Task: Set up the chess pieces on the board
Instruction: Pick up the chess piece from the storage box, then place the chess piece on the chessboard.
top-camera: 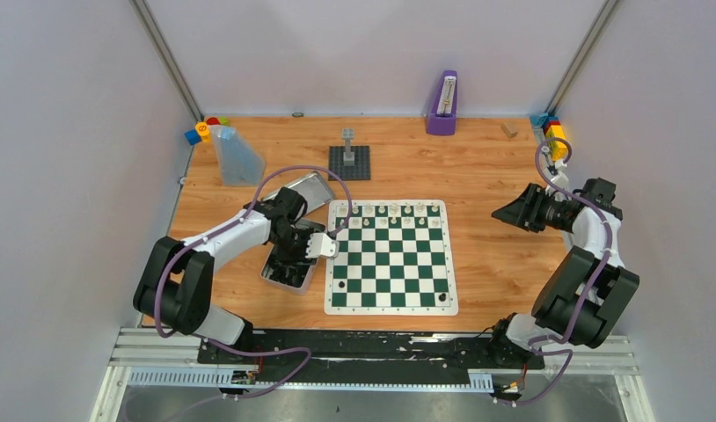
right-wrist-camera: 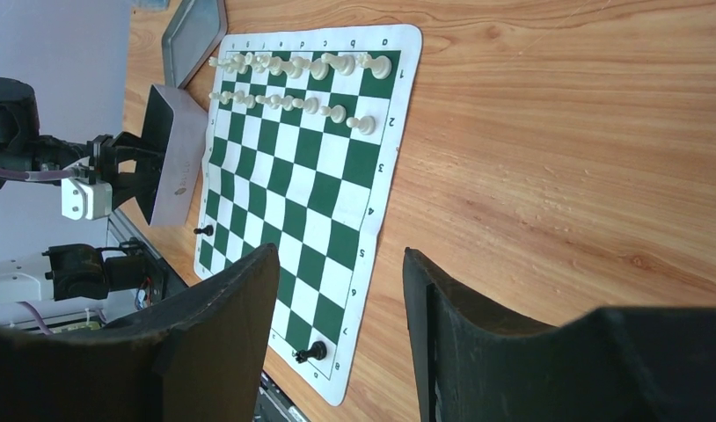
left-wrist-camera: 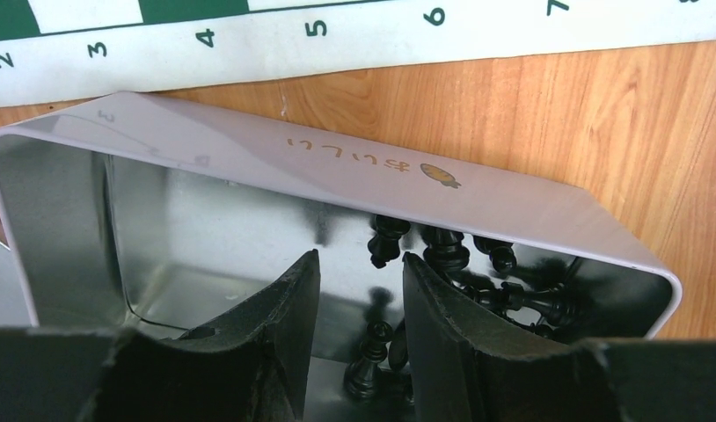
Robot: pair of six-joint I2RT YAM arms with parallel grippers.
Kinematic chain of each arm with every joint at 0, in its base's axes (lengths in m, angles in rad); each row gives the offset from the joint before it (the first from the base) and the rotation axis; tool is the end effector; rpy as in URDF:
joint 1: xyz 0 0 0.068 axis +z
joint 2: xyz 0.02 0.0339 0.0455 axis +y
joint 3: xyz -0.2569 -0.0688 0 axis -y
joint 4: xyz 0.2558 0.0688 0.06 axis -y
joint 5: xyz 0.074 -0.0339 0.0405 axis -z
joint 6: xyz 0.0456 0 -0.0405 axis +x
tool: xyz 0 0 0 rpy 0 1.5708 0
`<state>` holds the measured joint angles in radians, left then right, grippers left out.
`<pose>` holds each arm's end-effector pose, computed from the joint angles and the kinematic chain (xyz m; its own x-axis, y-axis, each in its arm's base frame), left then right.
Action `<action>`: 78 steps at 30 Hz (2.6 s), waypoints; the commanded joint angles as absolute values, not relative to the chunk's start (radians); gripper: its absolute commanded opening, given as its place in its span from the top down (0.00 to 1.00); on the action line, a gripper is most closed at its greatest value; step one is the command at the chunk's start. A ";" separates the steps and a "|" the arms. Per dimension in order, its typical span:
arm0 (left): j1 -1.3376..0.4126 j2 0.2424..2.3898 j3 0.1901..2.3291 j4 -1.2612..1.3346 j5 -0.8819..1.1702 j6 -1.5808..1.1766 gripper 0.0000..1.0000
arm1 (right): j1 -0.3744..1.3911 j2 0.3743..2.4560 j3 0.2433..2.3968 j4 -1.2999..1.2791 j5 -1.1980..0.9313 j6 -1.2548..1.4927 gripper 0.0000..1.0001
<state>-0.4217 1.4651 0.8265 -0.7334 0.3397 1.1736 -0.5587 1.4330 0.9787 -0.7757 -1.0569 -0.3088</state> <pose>0.2284 -0.1191 0.1500 0.0652 0.9237 -0.3776 0.9973 -0.0477 0.0558 0.2526 -0.1111 0.2188 -0.7656 0.3024 -0.5679 -0.2298 0.6959 0.6804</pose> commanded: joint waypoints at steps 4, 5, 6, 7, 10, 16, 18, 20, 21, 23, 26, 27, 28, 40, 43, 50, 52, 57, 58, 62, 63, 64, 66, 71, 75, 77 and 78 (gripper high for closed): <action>-0.416 1.487 0.824 -0.723 0.375 1.203 0.53 | -0.555 1.434 1.005 -0.783 -1.097 -0.337 0.46; -0.416 1.490 0.824 -0.720 0.375 1.202 0.53 | -0.556 1.435 1.005 -0.783 -1.096 -0.337 0.46; -0.416 1.496 0.824 -0.720 0.376 1.201 0.54 | -0.555 1.435 1.006 -0.782 -1.096 -0.339 0.46; -0.416 1.500 0.825 -0.720 0.375 1.204 0.55 | -0.556 1.434 1.005 -0.784 -1.096 -0.339 0.46; -0.416 1.510 0.820 -0.715 0.375 1.208 0.59 | -0.555 1.437 1.006 -0.785 -1.096 -0.340 0.46; -0.416 1.506 0.821 -0.715 0.363 1.188 0.77 | -0.550 1.443 1.008 -0.788 -1.099 -0.341 0.46; -0.416 1.498 0.830 -0.730 0.334 1.183 0.85 | -0.544 1.443 1.011 -0.787 -1.096 -0.339 0.46; -0.414 1.485 0.848 -0.750 0.302 1.179 0.91 | -0.534 1.440 1.016 -0.787 -1.092 -0.336 0.47; -0.411 1.480 0.853 -0.758 0.282 1.178 0.94 | -0.526 1.436 1.021 -0.787 -1.088 -0.333 0.47; -0.400 1.458 0.871 -0.789 0.258 1.178 0.97 | -0.512 1.429 1.036 -0.787 -1.082 -0.324 0.47; -0.380 1.438 0.904 -0.815 0.223 1.177 0.98 | -0.481 1.416 1.062 -0.796 -1.065 -0.314 0.47; -0.369 1.429 0.911 -0.830 0.208 1.177 0.99 | -0.466 1.410 1.075 -0.801 -1.054 -0.315 0.47; -0.361 1.425 0.928 -0.836 0.204 1.171 0.99 | -0.448 1.406 1.088 -0.806 -1.032 -0.319 0.47; -0.450 1.383 1.235 -0.943 0.429 0.783 0.95 | -0.091 1.433 1.210 -0.791 -1.232 -0.329 0.41; -0.519 1.433 1.332 -0.954 0.447 0.668 0.95 | 0.039 1.460 1.239 -0.744 -1.279 -0.284 0.39; -0.586 1.554 1.485 -0.954 0.588 0.529 0.96 | 0.225 1.538 1.275 -0.593 -1.324 -0.146 0.35; -0.593 1.570 1.501 -0.946 0.609 0.518 0.96 | 0.255 1.565 1.289 -0.572 -1.320 -0.124 0.34; -0.601 1.586 1.512 -0.924 0.616 0.480 0.96 | 0.321 1.616 1.323 -0.570 -1.307 -0.106 0.31; -0.601 1.587 1.512 -0.921 0.615 0.469 0.96 | 0.333 1.625 1.329 -0.568 -1.296 -0.103 0.31; -0.601 1.582 1.503 -0.902 0.621 0.432 0.95 | 0.372 1.661 1.359 -0.548 -1.245 -0.067 0.32; -0.601 1.580 1.500 -0.898 0.623 0.426 0.95 | 0.379 1.668 1.363 -0.540 -1.238 -0.056 0.32; -0.601 1.576 1.495 -0.892 0.628 0.414 0.95 | 0.386 1.674 1.368 -0.527 -1.230 -0.042 0.33; -0.601 1.571 1.491 -0.887 0.630 0.399 0.95 | 0.397 1.680 1.370 -0.511 -1.212 -0.030 0.34; -0.601 1.568 1.485 -0.878 0.631 0.372 0.95 | 0.425 1.681 1.371 -0.482 -1.156 -0.009 0.36; -0.600 1.566 1.482 -0.876 0.633 0.359 0.94 | 0.438 1.688 1.376 -0.471 -1.112 0.015 0.39; -0.601 1.563 1.481 -0.875 0.636 0.354 0.94 | 0.440 1.692 1.378 -0.468 -1.103 0.029 0.41; -0.600 1.561 1.478 -0.875 0.636 0.353 0.94 | 0.442 1.695 1.380 -0.466 -1.102 0.032 0.42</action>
<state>-0.5961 1.5894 1.4673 -0.8963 0.6025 0.3882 0.4320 1.6825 1.3319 -0.5144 -1.1290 -0.0036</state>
